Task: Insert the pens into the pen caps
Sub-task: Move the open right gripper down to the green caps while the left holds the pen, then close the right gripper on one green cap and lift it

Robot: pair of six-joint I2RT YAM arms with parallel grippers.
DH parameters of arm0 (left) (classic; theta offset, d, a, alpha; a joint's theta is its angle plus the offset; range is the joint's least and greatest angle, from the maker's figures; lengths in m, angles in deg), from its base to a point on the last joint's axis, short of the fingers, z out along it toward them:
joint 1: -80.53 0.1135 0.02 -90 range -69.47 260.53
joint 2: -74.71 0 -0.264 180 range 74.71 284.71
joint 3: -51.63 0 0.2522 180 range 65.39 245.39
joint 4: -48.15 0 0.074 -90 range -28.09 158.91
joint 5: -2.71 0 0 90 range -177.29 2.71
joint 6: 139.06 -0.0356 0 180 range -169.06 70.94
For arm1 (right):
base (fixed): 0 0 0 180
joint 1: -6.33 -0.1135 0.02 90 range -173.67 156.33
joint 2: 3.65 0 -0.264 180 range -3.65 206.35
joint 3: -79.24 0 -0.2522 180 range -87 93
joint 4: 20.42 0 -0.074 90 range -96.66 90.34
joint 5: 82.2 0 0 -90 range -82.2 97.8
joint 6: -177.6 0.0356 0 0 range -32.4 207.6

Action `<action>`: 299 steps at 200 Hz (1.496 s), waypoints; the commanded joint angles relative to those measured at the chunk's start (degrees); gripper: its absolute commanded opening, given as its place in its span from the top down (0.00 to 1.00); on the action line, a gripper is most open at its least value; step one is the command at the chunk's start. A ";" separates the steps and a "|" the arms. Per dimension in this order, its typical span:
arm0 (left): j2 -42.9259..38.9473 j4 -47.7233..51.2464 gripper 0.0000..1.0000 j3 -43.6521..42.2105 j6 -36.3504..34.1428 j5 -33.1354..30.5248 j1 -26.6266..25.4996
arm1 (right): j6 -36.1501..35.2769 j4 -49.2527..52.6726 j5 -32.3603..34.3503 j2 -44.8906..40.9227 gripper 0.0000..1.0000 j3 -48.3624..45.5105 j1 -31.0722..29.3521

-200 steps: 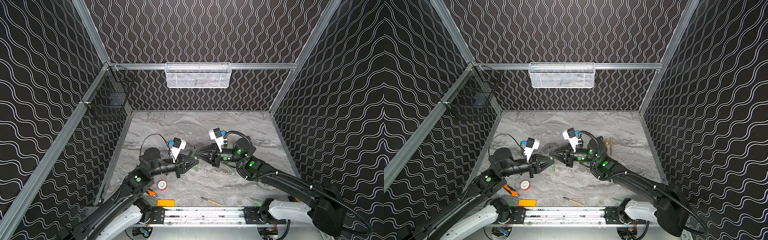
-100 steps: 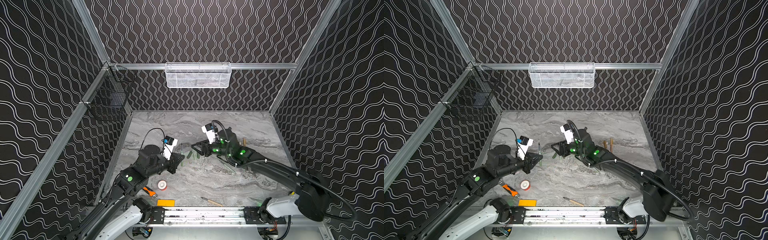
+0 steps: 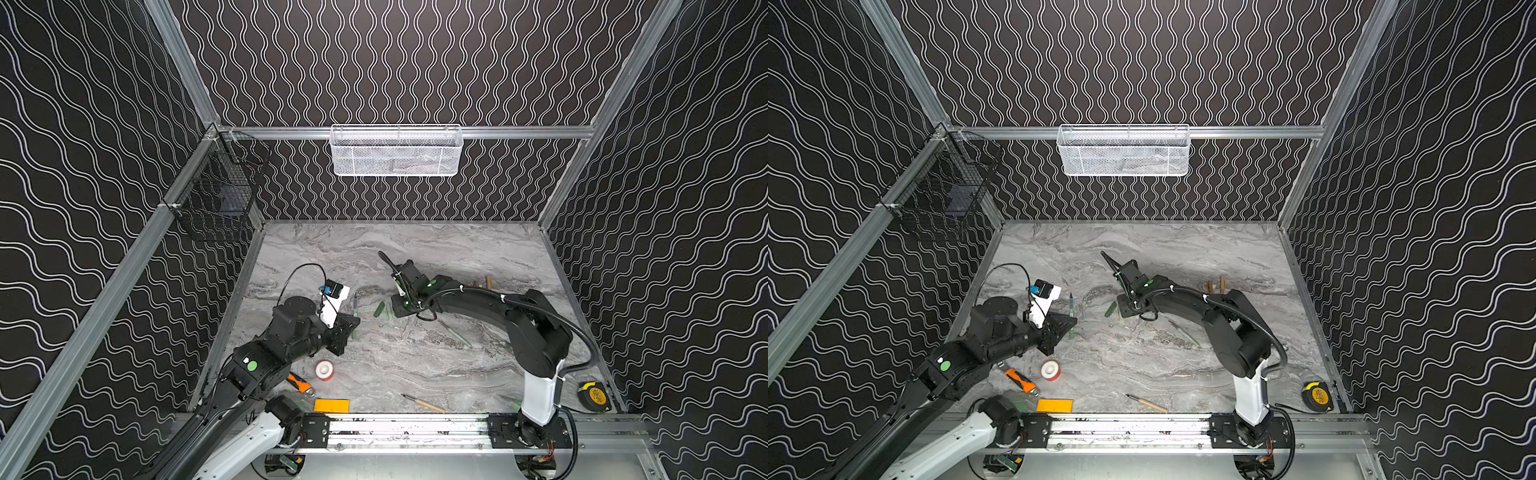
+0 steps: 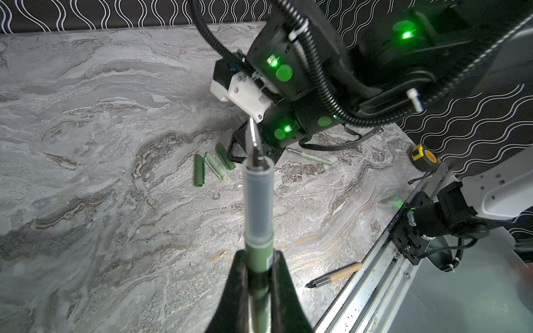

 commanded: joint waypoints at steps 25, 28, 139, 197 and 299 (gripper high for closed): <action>0.22 -1.24 1.00 -0.25 -1.49 0.83 0.11 | -0.54 0.74 -0.98 3.72 0.57 1.88 0.69; 0.28 -1.26 1.00 -0.29 -1.49 0.90 0.18 | -0.42 0.59 -1.00 3.80 0.57 1.97 0.67; 0.55 -1.34 0.99 -0.43 -1.22 0.83 0.04 | -0.66 -1.26 -3.91 7.77 0.61 3.48 1.97; 1.30 -1.31 0.99 -0.27 -1.42 0.93 0.14 | -1.43 -0.82 -5.23 9.11 0.75 5.43 2.09; 6.36 -5.36 1.00 -3.69 4.99 4.46 0.06 | 0.81 -10.72 -12.22 -2.27 0.88 -3.69 5.48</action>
